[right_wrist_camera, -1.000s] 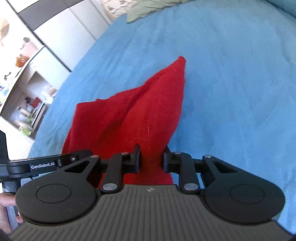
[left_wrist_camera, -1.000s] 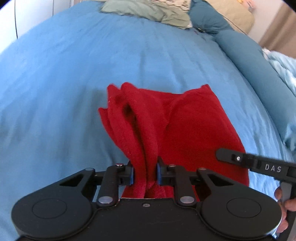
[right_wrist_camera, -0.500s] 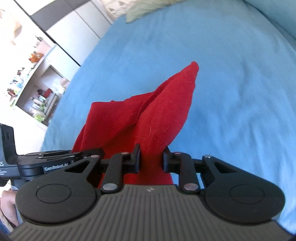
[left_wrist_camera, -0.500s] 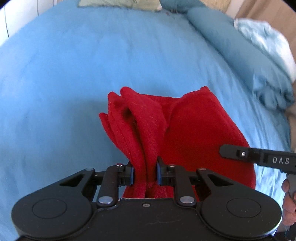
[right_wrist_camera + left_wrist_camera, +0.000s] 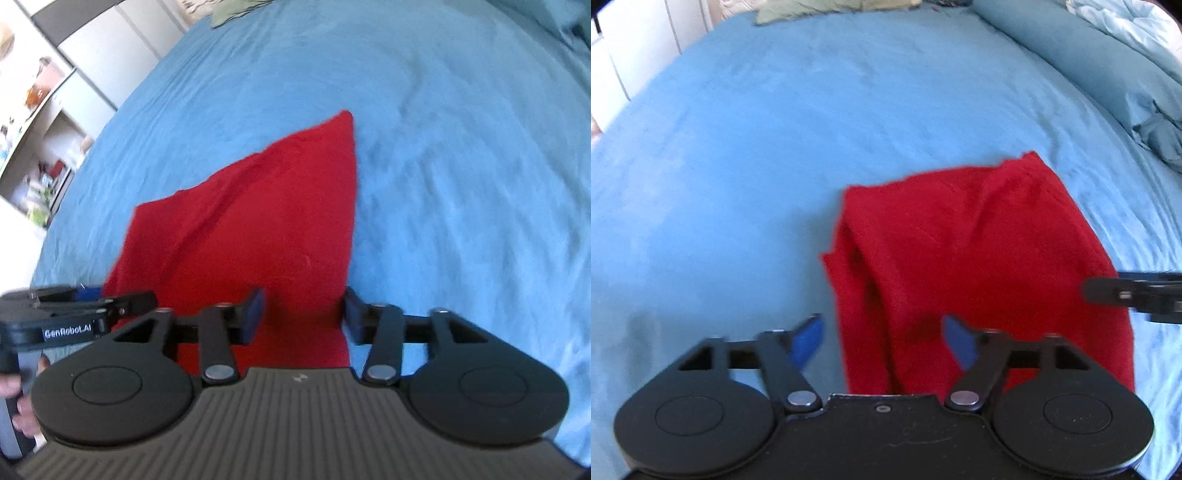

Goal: Fold small clothes

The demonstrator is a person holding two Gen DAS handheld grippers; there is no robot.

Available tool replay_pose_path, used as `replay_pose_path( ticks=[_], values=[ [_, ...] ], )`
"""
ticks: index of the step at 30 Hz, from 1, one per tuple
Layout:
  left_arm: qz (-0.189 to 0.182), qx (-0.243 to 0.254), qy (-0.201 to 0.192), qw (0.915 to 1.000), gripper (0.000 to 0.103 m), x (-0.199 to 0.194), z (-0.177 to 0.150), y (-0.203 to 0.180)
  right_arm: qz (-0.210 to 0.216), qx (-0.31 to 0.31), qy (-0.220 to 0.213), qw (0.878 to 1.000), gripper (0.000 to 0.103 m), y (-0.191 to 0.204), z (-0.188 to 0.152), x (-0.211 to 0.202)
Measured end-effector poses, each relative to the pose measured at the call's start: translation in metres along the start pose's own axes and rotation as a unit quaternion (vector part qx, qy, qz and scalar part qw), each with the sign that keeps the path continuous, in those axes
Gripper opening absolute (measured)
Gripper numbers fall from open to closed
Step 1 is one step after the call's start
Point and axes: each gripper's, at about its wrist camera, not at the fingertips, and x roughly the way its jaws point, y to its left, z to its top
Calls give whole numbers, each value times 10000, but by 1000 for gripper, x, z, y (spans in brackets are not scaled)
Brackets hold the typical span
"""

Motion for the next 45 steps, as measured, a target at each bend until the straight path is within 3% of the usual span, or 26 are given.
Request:
replay_pose_path(
  ticks=[1,3,9,14,16,19,23,27,31,34,38,45],
  values=[
    [82,-8,-39,10000,94,-5,-2,8,-143,-147,-134,9997,102,4,2,-9],
    [206,-72,-67,9997,95,-8,-5,18,-368,-398,-342,9979,103,7,4,-20],
    [261,-183,0,9995,95,10,-19,32,-805,-666,-348,9939,103,-6,-1,-11],
    [253,-5,-445,9987,98,30,-42,29,-785,-589,-596,9934,103,-34,-21,7],
    [151,-161,-722,9971,103,36,-53,37,-684,-671,-764,9925,103,-43,-33,15],
    [-53,-528,-945,9941,103,39,-62,50,-485,-759,-1179,9889,103,-54,-47,20],
    [197,-381,-1176,9921,97,22,-65,41,-391,-755,-1526,9846,103,-53,-55,10],
    [459,-403,-1457,9874,96,-30,-61,36,-353,-663,-1870,9795,103,-37,-57,-31],
    [585,-636,-2009,9758,101,-126,-66,33,-475,-774,-2394,9667,103,4,-63,-120],
    [549,-716,-2451,9653,103,-202,-83,27,-633,-762,-2391,9659,103,40,-72,-184],
    [782,-726,-2614,9593,103,-274,-115,12,-781,-711,-2404,9649,103,76,-99,-249],
    [767,-680,-2596,9603,103,-311,-177,-19,-1245,-911,-2145,9644,103,116,-167,-313]
  ],
)
